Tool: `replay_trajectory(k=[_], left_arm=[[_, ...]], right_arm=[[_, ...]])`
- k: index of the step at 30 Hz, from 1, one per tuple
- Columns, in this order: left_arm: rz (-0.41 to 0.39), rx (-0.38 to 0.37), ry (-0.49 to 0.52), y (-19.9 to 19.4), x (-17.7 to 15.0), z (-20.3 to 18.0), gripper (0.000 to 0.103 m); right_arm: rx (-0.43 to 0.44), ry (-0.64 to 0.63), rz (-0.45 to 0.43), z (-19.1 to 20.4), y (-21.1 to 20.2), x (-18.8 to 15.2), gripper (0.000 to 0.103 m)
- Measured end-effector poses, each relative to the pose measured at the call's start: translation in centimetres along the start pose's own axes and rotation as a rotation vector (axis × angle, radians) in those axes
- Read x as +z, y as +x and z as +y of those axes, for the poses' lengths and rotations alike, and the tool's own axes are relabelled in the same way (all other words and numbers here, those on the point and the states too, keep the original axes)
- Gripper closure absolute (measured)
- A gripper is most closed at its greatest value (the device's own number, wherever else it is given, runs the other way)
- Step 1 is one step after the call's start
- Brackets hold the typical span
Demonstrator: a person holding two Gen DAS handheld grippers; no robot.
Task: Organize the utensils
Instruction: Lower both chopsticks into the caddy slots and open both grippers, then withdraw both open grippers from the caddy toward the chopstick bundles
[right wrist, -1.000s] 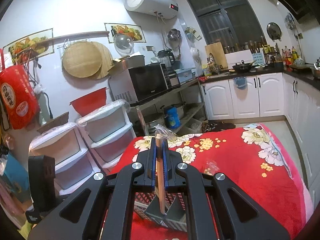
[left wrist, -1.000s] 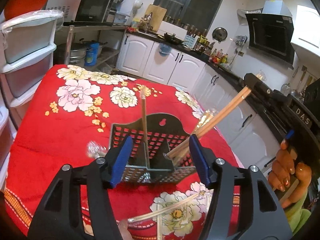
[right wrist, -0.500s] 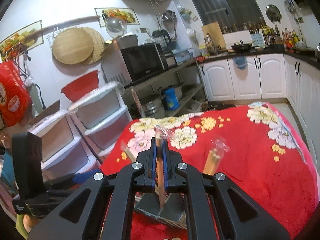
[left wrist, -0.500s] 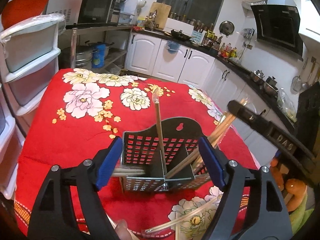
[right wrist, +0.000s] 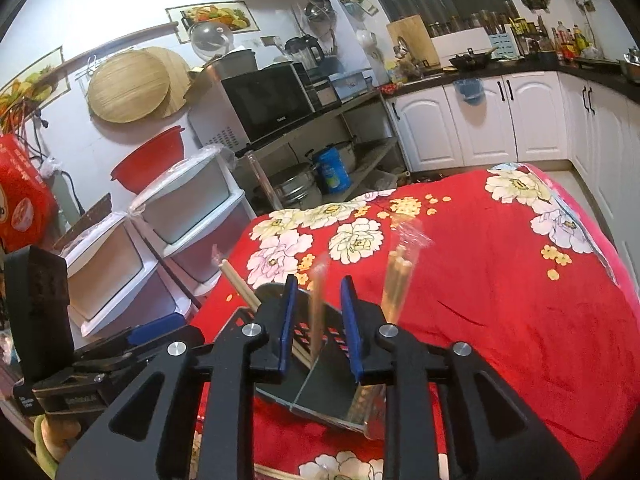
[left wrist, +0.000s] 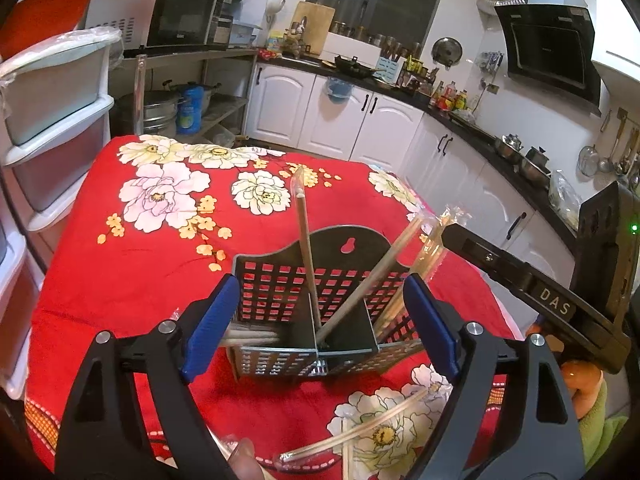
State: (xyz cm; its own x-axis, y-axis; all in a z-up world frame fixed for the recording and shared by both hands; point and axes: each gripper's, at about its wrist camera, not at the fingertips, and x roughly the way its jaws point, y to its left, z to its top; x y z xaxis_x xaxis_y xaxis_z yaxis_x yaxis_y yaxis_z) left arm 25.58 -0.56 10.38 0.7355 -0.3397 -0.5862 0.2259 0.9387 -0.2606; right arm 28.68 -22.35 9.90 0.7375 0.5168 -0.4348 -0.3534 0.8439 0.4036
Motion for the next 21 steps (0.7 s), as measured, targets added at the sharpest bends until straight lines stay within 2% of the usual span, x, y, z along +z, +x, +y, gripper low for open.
replay_trajectory(k=[10, 21], left_arm=[[-0.015, 0.001, 0.001, -1.0, -0.4, -0.6, 0.022], [-0.046, 0.002, 0.001, -3.3, -1.1, -1.5, 0.014]], right_arm=[[0.003, -0.023, -0.003, 0.3, -2.0, -0.7, 0.059], [0.005, -0.035, -0.024, 0.6, -4.7, -1.4, 0.047]])
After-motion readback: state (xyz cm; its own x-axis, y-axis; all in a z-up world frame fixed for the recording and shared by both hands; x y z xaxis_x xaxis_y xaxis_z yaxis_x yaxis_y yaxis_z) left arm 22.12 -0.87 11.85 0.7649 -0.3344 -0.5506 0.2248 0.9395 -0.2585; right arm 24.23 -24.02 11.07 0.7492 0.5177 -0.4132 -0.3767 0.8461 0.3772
